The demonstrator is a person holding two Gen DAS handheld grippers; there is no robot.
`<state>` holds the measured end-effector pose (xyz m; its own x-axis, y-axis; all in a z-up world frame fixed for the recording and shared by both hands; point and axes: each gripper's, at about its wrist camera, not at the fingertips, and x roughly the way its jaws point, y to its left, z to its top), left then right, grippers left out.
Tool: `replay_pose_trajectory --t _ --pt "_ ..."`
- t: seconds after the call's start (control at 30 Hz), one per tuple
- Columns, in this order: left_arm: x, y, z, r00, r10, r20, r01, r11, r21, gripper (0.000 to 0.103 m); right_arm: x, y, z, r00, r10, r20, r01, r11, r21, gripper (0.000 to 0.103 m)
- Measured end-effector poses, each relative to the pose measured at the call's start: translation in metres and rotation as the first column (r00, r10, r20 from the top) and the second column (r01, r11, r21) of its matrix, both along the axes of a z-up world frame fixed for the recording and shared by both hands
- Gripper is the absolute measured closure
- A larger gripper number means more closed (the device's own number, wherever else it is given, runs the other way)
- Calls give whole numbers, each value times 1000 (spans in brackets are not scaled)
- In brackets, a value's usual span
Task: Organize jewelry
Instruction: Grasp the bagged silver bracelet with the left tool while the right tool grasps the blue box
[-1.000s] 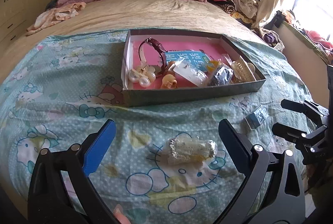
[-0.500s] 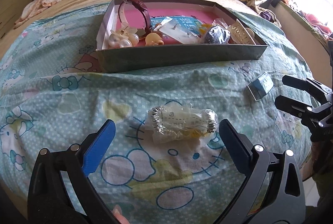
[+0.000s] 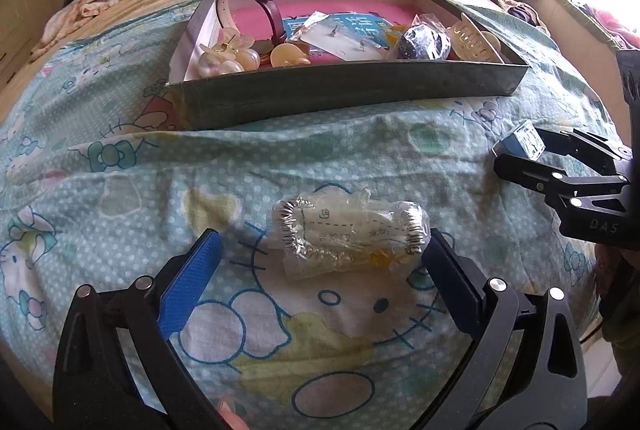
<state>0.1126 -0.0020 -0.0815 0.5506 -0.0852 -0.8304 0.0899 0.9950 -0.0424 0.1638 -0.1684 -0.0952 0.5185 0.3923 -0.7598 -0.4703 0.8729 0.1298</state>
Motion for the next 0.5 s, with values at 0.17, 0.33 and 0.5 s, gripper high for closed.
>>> replay_pose_trajectory --t 0.17,0.33,0.5 --pt "1 -3 1 1000 -9 15 9 1000 2 29 -4 -1 3 999 50 -6 -50 999 17 59" --pt "-4 -2 10 999 -11 47 11 1000 -16 40 -17 1 13 996 87 4 -87 995 50 59" --pt "-12 5 29 995 1 103 4 999 -49 41 -30 5 30 992 120 36 -122 990 74 59"
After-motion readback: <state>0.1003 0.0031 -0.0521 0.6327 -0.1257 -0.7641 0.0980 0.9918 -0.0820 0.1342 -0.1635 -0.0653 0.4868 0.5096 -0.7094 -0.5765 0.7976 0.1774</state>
